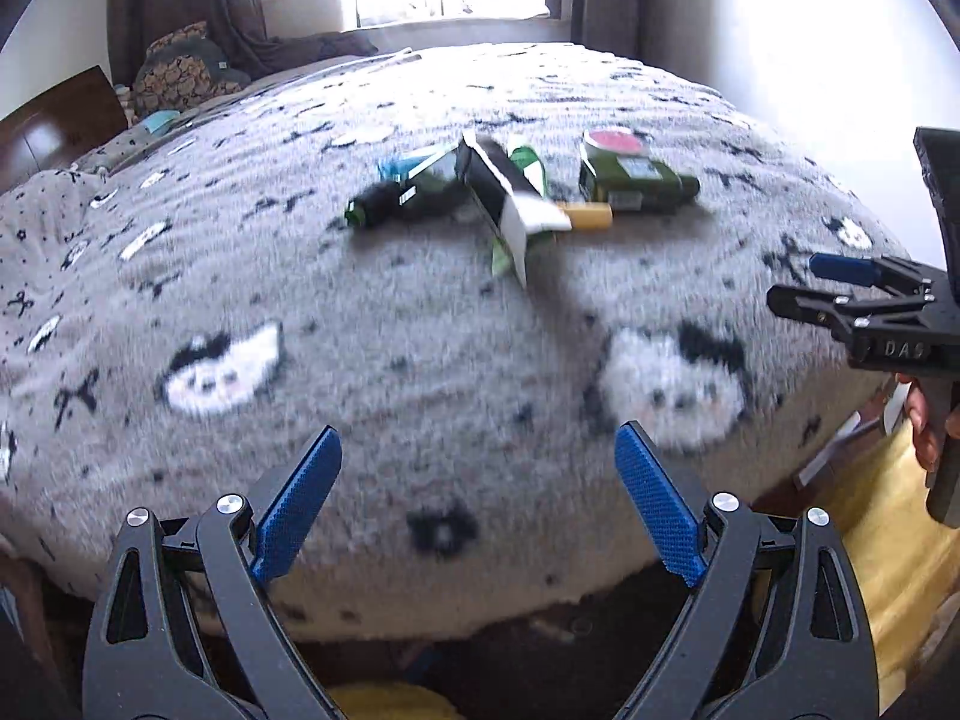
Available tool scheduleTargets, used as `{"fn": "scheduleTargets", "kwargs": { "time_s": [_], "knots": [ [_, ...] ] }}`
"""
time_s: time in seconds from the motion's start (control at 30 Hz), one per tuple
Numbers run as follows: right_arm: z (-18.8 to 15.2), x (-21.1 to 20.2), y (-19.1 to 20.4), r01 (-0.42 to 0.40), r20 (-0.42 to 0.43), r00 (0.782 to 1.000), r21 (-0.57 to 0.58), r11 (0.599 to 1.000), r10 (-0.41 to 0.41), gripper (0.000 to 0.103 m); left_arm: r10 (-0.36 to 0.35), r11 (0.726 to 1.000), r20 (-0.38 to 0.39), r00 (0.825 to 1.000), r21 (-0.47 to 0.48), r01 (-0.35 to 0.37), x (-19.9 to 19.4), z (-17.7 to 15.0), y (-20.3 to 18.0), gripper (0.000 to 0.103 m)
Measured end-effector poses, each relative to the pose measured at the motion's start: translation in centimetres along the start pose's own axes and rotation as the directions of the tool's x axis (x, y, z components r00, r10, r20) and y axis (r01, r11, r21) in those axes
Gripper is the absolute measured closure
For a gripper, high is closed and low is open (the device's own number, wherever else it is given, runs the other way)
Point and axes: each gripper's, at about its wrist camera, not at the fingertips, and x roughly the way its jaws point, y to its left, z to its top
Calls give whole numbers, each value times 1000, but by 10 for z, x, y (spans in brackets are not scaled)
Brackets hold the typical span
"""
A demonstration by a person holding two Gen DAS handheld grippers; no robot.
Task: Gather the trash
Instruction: 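Grasp the black-taped box with left tool while right tool grasps the green bottle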
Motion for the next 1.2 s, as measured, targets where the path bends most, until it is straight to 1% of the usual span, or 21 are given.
{"fn": "scheduleTargets", "kwargs": {
  "time_s": [0.13, 0.23, 0.37, 0.47, 0.6, 0.7, 0.8, 0.87, 0.9, 0.93, 1.03, 1.1, 1.2],
  "knots": [
    [27, 16, -1, 31, 16, 999, -22, 999, -30, 17, 7, 1000, 38, 999, -13, -6, 11, 38, 2, 16],
    [45, 31, -2, 31, 20, 999, -31, 999, -31, 17, -1, 1000, 50, 999, -29, 2, 22, 61, 0, 18],
    [68, 49, -6, 49, 22, 999, -45, 998, -48, 17, -14, 999, 32, 999, -42, 15, 42, 87, -2, 23],
    [83, 62, -5, 52, 21, 998, -76, 996, -51, 17, -38, 996, 7, 999, -76, 38, 60, 103, 0, 26],
    [96, 83, 1, 31, -6, 999, -122, 992, -32, 17, -66, 990, -29, 997, -127, 62, 85, 116, 6, 29],
    [103, 99, 7, 21, -32, 999, -166, 986, -26, 16, -71, 988, -65, 995, -142, 61, 101, 118, 8, 33],
    [107, 113, 8, 17, -54, 998, -164, 986, -26, 17, -73, 988, -92, 993, -142, 59, 115, 117, 10, 37],
    [108, 124, 8, -3, -81, 997, -152, 988, -9, 17, -93, 985, -97, 991, -156, 77, 121, 117, 12, 40],
    [108, 128, 7, -10, -94, 996, -145, 989, -3, 18, -100, 983, -96, 990, -164, 83, 123, 117, 13, 45],
    [107, 131, 8, -6, -96, 995, -145, 989, -8, 19, -99, 983, -99, 990, -165, 82, 124, 117, 13, 52],
    [106, 128, 11, -8, -91, 996, -143, 990, -5, 27, -113, 982, -103, 988, -166, 95, 126, 117, 14, 66],
    [105, 125, 12, -23, -89, 996, -136, 990, 10, 32, -119, 982, -103, 987, -161, 102, 125, 116, 13, 71],
    [101, 124, 12, -24, -86, 996, -135, 991, 12, 38, -118, 984, -100, 988, -145, 103, 124, 114, 11, 77]
  ]
}}
